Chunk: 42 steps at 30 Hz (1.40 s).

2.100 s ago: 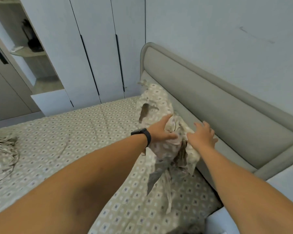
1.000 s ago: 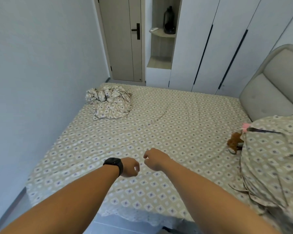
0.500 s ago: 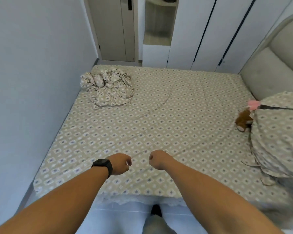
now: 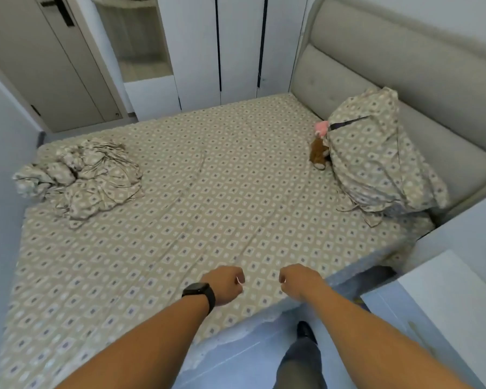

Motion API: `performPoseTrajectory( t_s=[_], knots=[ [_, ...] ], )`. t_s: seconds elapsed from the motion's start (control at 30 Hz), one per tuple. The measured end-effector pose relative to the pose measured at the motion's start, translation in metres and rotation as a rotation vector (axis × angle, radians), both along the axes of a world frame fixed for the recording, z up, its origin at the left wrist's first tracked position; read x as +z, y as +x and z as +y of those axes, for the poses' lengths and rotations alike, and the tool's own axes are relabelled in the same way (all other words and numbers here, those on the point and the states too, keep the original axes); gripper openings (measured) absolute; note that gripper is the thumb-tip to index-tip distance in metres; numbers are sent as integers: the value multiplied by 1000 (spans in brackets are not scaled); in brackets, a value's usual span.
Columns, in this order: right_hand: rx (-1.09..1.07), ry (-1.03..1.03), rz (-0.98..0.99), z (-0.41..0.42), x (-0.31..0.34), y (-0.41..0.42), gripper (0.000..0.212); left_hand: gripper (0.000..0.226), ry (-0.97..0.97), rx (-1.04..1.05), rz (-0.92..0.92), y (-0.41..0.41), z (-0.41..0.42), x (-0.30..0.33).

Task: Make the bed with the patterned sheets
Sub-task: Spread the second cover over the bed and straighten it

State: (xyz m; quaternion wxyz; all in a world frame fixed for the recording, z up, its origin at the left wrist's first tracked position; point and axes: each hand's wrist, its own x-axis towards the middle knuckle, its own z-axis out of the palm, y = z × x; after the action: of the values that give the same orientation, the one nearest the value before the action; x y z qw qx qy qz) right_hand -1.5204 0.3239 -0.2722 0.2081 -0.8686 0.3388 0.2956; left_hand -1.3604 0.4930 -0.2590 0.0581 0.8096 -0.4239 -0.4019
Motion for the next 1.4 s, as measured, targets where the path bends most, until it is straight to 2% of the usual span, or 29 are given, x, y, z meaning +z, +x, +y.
performPoseTrajectory(
  t_s=[0.13, 0.27, 0.37, 0.47, 0.53, 0.6, 0.77, 0.87, 0.93, 1.0, 1.1, 1.3, 1.33, 1.4],
  knots=[
    [14, -68, -13, -94, -19, -28, 16, 30, 6, -24, -39, -41, -74, -29],
    [58, -66, -127, -206, -41, -47, 22, 27, 20, 191, -12, -64, -173, -49],
    [105, -60, -119, -268, -51, -78, 22, 21, 47, 341, 26, -93, -234, -56],
    [182, -67, -76, -326, -78, -98, 23, 22, 71, 354, 52, -116, -285, -79],
    [244, -60, -42, -359, -121, -106, 23, 23, 95, 365, 63, -127, -317, -121],
    [306, -61, 9, -375, -156, -112, 23, 24, 135, 369, 64, -136, -329, -155],
    [393, -70, 124, -405, -299, -133, 25, 32, 237, 238, 91, -164, -361, -297],
    [435, -70, 134, -400, -344, -137, 27, 45, 318, 106, 52, -178, -364, -347],
    [444, -105, 84, -400, -366, -134, 29, 38, 304, 104, -14, -184, -368, -374],
    [470, -164, -33, -402, -377, -133, 29, 26, 286, 109, -74, -184, -372, -390],
    [474, -166, -207, -405, -383, -145, 42, 30, 294, 37, -92, -184, -373, -393],
    [371, -13, -175, -402, -391, -180, 51, 41, 373, -126, -37, -203, -369, -389],
    [382, -13, -136, -402, -388, -176, 45, 38, 379, -138, -40, -204, -373, -392],
    [442, -17, -106, -404, -387, -169, 16, 30, 387, -159, -32, -200, -381, -397]
  ],
)
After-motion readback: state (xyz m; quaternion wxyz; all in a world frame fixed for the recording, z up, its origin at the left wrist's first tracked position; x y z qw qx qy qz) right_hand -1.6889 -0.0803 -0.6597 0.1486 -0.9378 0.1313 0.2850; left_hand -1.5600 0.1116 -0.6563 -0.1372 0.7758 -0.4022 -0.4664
